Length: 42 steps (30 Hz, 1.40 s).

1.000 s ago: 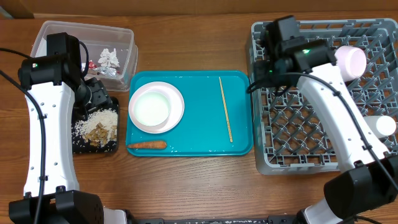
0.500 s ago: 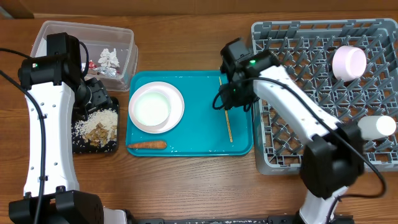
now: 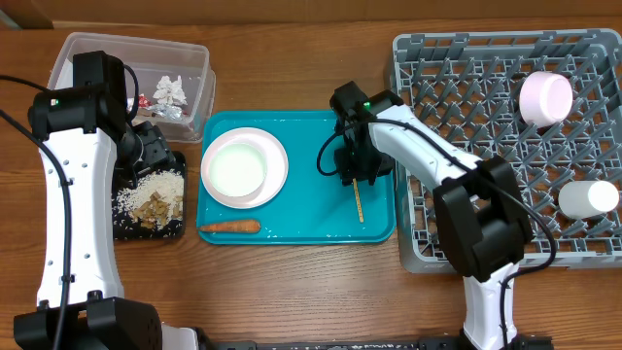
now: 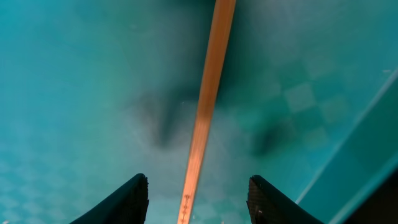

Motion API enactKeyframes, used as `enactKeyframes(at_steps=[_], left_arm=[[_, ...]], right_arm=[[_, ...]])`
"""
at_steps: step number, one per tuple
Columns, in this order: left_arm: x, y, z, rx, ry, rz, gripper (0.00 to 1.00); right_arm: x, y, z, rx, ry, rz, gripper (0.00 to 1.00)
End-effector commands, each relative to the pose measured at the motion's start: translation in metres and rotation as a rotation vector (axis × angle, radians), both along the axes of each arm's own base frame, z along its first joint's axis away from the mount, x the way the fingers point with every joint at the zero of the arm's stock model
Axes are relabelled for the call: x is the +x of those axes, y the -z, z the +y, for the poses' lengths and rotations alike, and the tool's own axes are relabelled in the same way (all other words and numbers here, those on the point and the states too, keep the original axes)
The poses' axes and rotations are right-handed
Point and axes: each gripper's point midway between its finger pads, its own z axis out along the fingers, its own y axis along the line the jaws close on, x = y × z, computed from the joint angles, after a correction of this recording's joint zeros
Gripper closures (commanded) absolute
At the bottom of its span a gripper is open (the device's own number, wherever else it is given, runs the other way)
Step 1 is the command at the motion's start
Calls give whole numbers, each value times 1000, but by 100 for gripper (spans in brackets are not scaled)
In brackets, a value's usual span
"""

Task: Sort waste into correct bins and load items into the dishwasher
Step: 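Return the right gripper to grasp the second chopstick, then place the second chopstick into the dish rack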

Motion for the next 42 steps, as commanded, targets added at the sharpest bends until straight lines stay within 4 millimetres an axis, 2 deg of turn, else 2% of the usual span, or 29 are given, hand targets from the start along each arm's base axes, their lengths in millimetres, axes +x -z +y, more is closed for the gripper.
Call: enactKeyframes(at_steps=[1, 9, 13, 21, 24, 30, 34, 36, 39, 42], left_arm=[[0, -1, -3, -7, -6, -8, 29], [0, -1, -3, -7, -6, -8, 29], [0, -1, -3, -7, -6, -8, 29], [0, -1, -3, -7, -6, -7, 29], [0, -1, -3, -7, -6, -7, 29], [0, -1, -3, -7, -6, -8, 30], [0, -1, -3, -8, -6, -7, 29], [1, -1, -5, -15, -4, -9, 29], [1, -1, -6, -21, -4, -10, 29], [1, -1, -6, -21, -3, -10, 29]], right_arm=[[-3, 10, 2, -3, 3, 21, 46], [-10, 25, -2, -11, 3, 34, 48], [-16, 33, -6, -19, 3, 47, 56], [-20, 37, -8, -25, 30, 58, 80], [-22, 37, -9, -31, 56, 65, 82], [-26, 33, -11, -44, 56, 88, 96], [-22, 16, -8, -31, 55, 68, 96], [-16, 0, -5, -9, 54, 36, 96], [-6, -36, 0, 37, 50, -44, 96], [2, -83, 2, 97, 35, -152, 96]])
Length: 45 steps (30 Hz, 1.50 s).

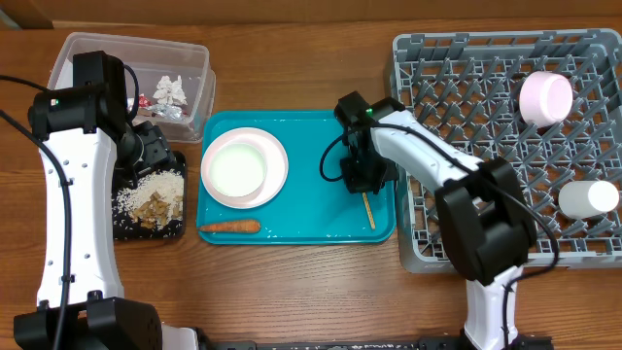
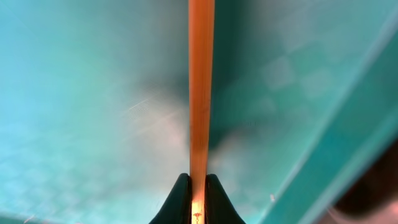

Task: Sort waste into correct bins and load items into the dishwasher
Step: 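Place the second chopstick into the dish rack, then reach the right gripper to the white bowl on the plate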

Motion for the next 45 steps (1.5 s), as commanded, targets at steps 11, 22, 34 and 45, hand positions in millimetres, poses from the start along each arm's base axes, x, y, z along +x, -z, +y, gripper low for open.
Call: enactKeyframes(at_steps=[11, 22, 34, 45], left_arm=[[2, -1, -4, -13, -5, -13, 29], [2, -1, -4, -13, -5, -13, 29], [2, -1, -4, -13, -5, -13, 28], [12, -2, -26, -118, 27, -57, 28]], right_arm=[[41, -170, -78, 53, 95, -449, 96], [18, -93, -110, 18, 163, -244, 96], [17, -71, -110, 22, 164, -258, 75], [43, -181, -85, 213, 149, -502, 66]])
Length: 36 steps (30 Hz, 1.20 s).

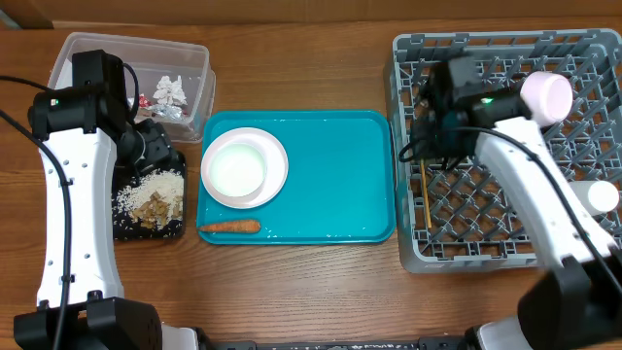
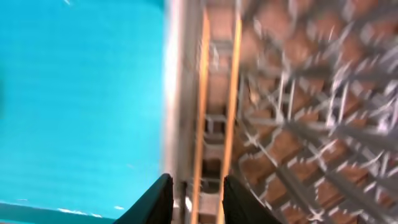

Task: Sort waste into correct bins and load items into the dishwasher
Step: 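Reach the right gripper to the white bowl on the plate, then grasp the white bowl and carry it into the rack's back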

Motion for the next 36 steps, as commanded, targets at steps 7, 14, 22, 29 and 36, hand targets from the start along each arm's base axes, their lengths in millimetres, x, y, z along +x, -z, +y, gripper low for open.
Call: enactKeyframes(at_steps=[7, 14, 22, 29, 36], left_arm=[[11, -3, -30, -20, 78, -37, 29], [3, -1, -20, 0, 51, -7, 30], [-6, -1, 1, 17, -11, 18, 31], [-7, -1, 9, 17, -36, 18, 30], [-7, -1, 9, 17, -36, 17, 30]], right_arm=[[2, -80, 78, 336, -201, -193, 59], [-1, -79, 163, 386, -396, -262, 44], [-4, -28, 253, 383, -505, -260, 32], [-6, 48, 290, 321, -499, -176, 32], [-9, 100, 305, 301, -495, -117, 36]])
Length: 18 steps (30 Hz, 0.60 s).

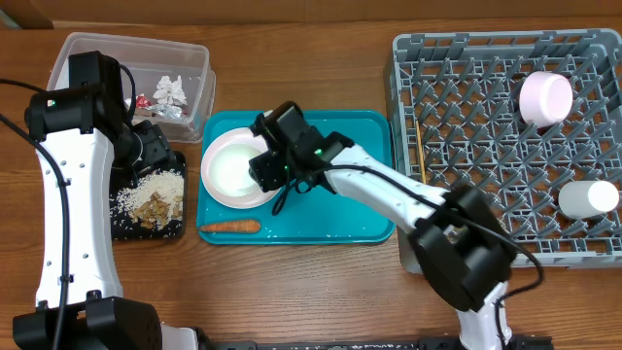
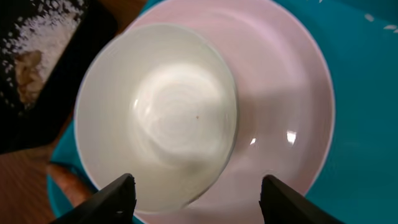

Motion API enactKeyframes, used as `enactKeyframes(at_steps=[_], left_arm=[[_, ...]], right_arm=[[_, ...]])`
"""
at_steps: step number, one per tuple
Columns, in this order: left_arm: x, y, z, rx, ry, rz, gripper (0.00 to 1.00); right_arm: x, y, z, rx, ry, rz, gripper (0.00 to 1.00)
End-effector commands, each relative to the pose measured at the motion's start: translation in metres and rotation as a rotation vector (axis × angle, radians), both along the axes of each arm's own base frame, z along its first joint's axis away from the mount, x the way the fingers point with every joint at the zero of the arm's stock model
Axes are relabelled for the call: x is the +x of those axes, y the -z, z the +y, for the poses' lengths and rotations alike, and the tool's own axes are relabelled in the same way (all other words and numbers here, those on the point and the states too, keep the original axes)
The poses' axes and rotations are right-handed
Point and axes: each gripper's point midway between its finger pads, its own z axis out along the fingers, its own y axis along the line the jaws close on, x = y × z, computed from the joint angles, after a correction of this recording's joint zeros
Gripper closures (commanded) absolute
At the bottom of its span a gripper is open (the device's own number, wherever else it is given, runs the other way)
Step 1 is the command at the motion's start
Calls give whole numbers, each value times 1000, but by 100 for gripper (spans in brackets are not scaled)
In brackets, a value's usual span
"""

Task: Sort waste into correct bins and load items into the dishwasher
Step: 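Grasp the white bowl and carry it into the rack's back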

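Observation:
A white bowl [image 2: 155,118] sits on a pink plate [image 2: 292,112] at the left of the teal tray [image 1: 340,209]. My right gripper [image 2: 202,202] hovers over them, open, with one finger [image 2: 118,199] over the bowl's near rim and the other over the plate. Nothing is between the fingers. A carrot [image 1: 229,227] lies at the tray's front left. A wooden chopstick [image 1: 421,160] lies along the left edge of the grey dish rack [image 1: 505,238]. My left gripper [image 1: 148,146] hangs over the black food-waste bin [image 1: 151,199]; its jaws are hard to make out.
A clear bin [image 1: 165,83] holding wrappers stands at the back left. In the rack are a pink cup [image 1: 544,94] and a white cup [image 1: 588,197]. My right arm stretches across the tray from the front right.
My right gripper has gone from the rack's left edge to above the bowl and plate, and stands wide open. The chopstick has stayed in the rack. The left arm has not moved.
My right gripper stood open around the chopstick on the tray, then was shut on it. Then it held the chopstick over the rack's left edge. Now the chopstick lies in the rack and the gripper is open over the bowl.

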Motion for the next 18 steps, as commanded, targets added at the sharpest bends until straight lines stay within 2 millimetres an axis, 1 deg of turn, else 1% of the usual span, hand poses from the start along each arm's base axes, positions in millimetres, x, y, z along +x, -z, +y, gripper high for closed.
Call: enactKeyframes(at_steps=[1, 2, 6, 10, 11, 14, 18], left_arm=[[-2, -2, 3, 11, -19, -1, 30], [-2, -2, 3, 10, -19, -1, 29], [-2, -2, 3, 10, -19, -1, 29], [-2, -2, 3, 10, -19, -1, 29], [-2, -2, 3, 10, -19, -1, 29], [-2, -2, 3, 10, -19, -1, 29], [-2, -2, 3, 10, -19, -1, 29]], right_arm=[[3, 12, 4, -12, 28, 6, 38], [6, 14, 2, -26, 52, 4, 40], [11, 22, -7, -71, 88, -14, 57], [16, 26, -19, -116, 139, -17, 69], [17, 26, -22, -122, 143, -14, 73], [19, 27, -26, -127, 152, -8, 78], [27, 22, -35, -129, 176, -10, 85]])
